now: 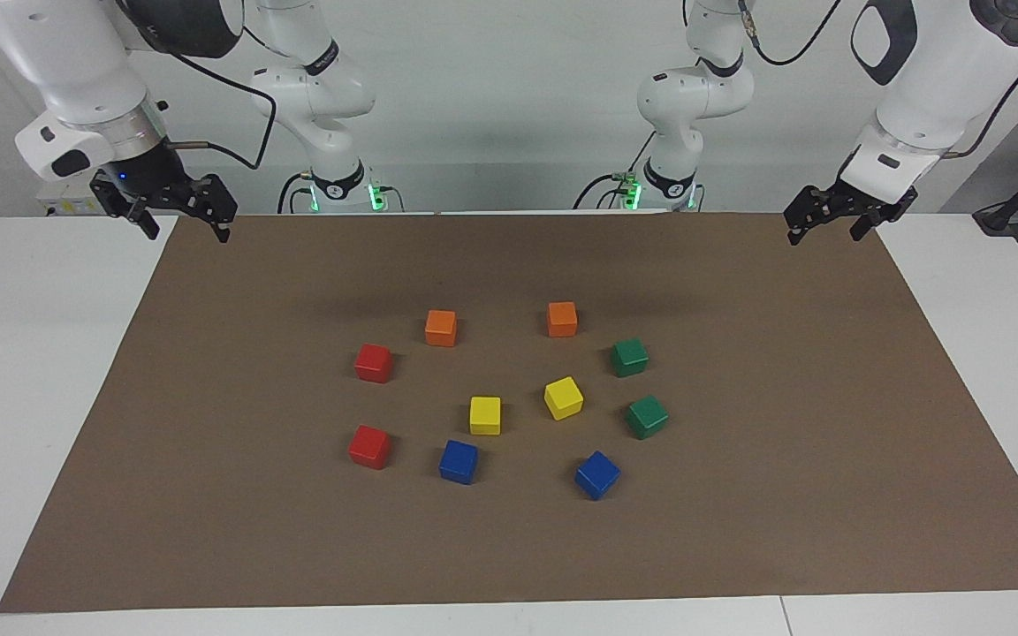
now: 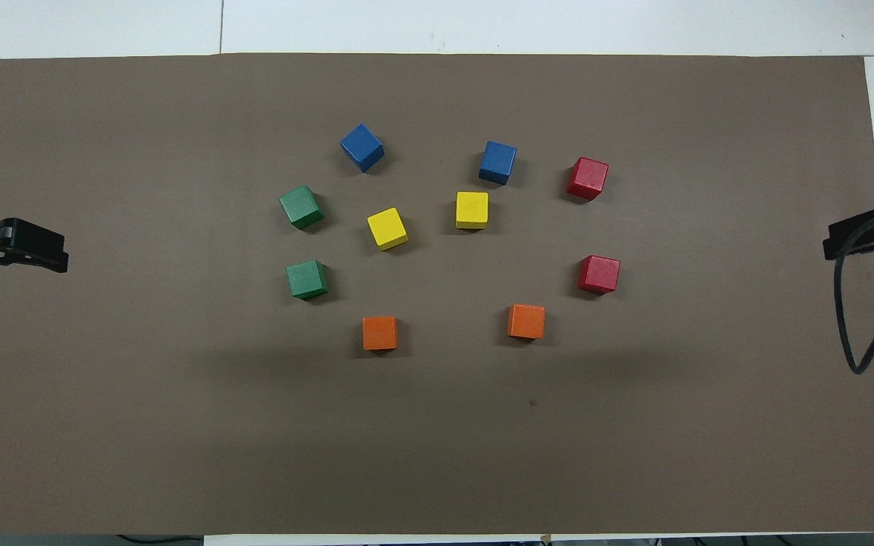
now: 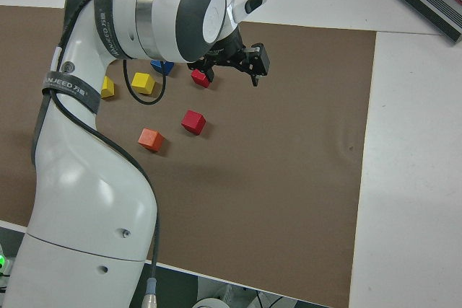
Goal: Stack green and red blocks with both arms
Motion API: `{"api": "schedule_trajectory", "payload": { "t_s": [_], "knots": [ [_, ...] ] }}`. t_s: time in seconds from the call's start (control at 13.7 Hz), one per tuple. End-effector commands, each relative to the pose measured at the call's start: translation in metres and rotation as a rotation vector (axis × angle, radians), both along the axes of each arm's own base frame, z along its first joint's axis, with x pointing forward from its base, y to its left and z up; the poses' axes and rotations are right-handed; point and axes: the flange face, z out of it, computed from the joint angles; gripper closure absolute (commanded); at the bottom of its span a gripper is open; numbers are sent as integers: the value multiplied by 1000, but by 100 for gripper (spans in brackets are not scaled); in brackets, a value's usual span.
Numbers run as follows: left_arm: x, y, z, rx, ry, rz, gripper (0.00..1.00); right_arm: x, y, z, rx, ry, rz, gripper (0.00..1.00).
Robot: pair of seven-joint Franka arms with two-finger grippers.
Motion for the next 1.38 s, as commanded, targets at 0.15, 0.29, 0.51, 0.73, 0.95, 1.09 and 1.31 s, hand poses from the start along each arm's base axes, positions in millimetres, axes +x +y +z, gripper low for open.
{"api": "schedule_trajectory", "payload": {
  "t_s": [0.15, 0.29, 0.51, 0.73, 0.95, 1.09, 1.31],
  "knots": [
    [-7, 4, 2, 19, 5, 4, 0, -15, 70, -61, 38, -29, -222, 0],
    [-7, 4, 3, 18, 3, 4, 0, -12, 102, -98, 29, -32, -298, 0],
    [-7, 4, 3, 18, 3, 4, 0, 11, 132, -152, 17, -38, -398, 0],
    [-7, 4, 2, 19, 5, 4, 0, 21, 150, -199, 20, -54, -468, 0],
    [-13, -18, 10, 14, -12, -18, 0, 32, 154, -230, 23, -75, -495, 0],
    [-13, -48, 4, 20, -59, 38, 0, 33, 163, -244, 31, -93, -477, 0],
    [-9, -98, -20, 7, -101, 17, 0, 22, 178, -266, 36, -107, -412, 0]
  ]
}}
